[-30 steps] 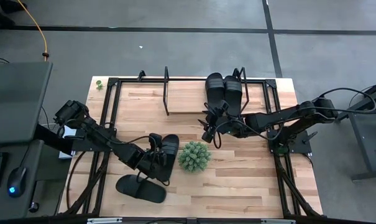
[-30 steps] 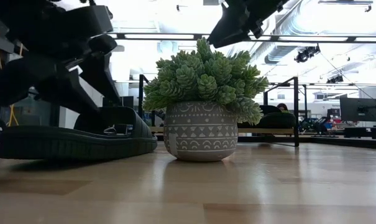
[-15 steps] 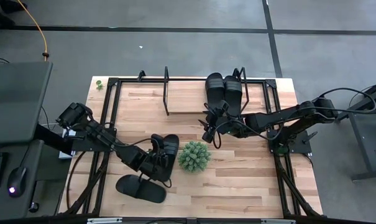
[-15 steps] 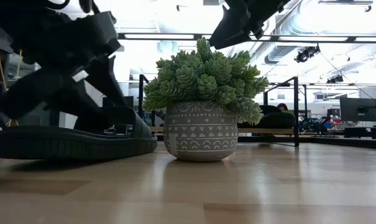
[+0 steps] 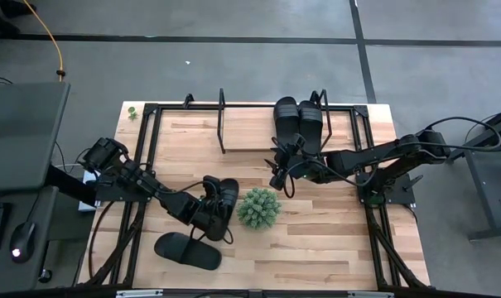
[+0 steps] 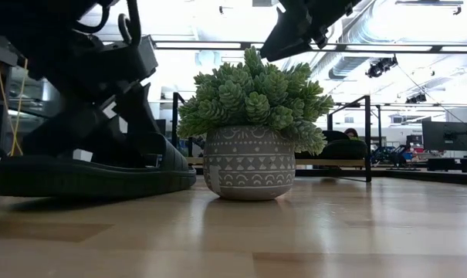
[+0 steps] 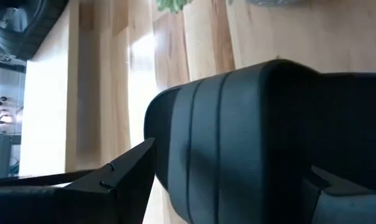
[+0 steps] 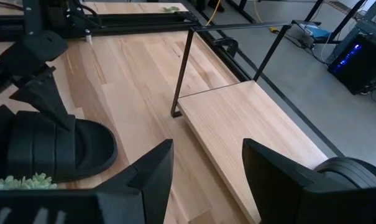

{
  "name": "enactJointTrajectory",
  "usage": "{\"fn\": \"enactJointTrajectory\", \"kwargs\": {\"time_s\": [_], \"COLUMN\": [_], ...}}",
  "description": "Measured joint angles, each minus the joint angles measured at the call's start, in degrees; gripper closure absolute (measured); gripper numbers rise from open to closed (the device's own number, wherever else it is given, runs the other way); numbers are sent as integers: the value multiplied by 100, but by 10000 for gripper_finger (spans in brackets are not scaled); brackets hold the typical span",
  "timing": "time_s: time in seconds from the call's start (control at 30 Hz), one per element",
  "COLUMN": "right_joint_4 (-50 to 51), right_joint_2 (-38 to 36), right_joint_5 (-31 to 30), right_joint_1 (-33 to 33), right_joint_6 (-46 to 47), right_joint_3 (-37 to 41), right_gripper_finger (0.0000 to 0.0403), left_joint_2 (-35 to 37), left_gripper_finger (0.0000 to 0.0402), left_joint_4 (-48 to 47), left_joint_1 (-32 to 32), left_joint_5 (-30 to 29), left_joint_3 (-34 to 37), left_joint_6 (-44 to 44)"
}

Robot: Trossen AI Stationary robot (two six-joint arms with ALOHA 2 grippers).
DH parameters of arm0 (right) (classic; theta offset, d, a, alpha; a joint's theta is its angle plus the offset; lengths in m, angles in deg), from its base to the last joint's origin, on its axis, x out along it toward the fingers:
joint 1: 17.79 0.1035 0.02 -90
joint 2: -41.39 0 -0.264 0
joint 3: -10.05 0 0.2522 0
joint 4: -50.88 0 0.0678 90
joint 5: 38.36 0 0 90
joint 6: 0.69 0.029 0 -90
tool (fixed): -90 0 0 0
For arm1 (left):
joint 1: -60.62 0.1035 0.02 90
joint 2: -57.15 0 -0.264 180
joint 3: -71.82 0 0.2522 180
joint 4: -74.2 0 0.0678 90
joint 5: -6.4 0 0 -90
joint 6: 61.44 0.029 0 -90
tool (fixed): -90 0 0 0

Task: Pick and place slides into the shelf
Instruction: Put the top black slide on the shelf

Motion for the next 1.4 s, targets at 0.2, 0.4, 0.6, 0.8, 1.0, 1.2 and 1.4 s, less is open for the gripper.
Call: {"fn": "enactJointTrajectory", "kwargs": {"time_s": [0.2, 0.4, 0.6, 0.8, 1.0, 1.2, 1.4], "right_joint_4": [-2, 0, 0, 0, 0, 0, 1], "right_joint_2": [0, 0, 0, 0, 0, 0, 0], "right_joint_5": [-2, -2, -2, -2, -2, -2, -2], "right_joint_1": [1, 1, 1, -1, 0, 0, 0], "right_joint_6": [0, -1, -1, -1, -1, -1, -1], "right_joint_3": [0, 0, 0, 0, 0, 0, 0], "right_gripper_finger": [219, 219, 219, 219, 219, 219, 219], "left_joint_2": [-26, -26, -26, -26, -26, -26, -26], "left_gripper_finger": [163, 211, 274, 336, 388, 386, 385], "left_joint_4": [30, 31, 31, 29, 30, 28, -26], "left_joint_1": [3, 2, 2, 2, 2, 2, 2], "left_joint_5": [-71, -77, 1, 1, 1, -9, -123], "left_joint_3": [-2, -2, -2, -2, -2, -2, -2], "left_joint_6": [-3, -3, -3, 90, 93, 102, 106]}}
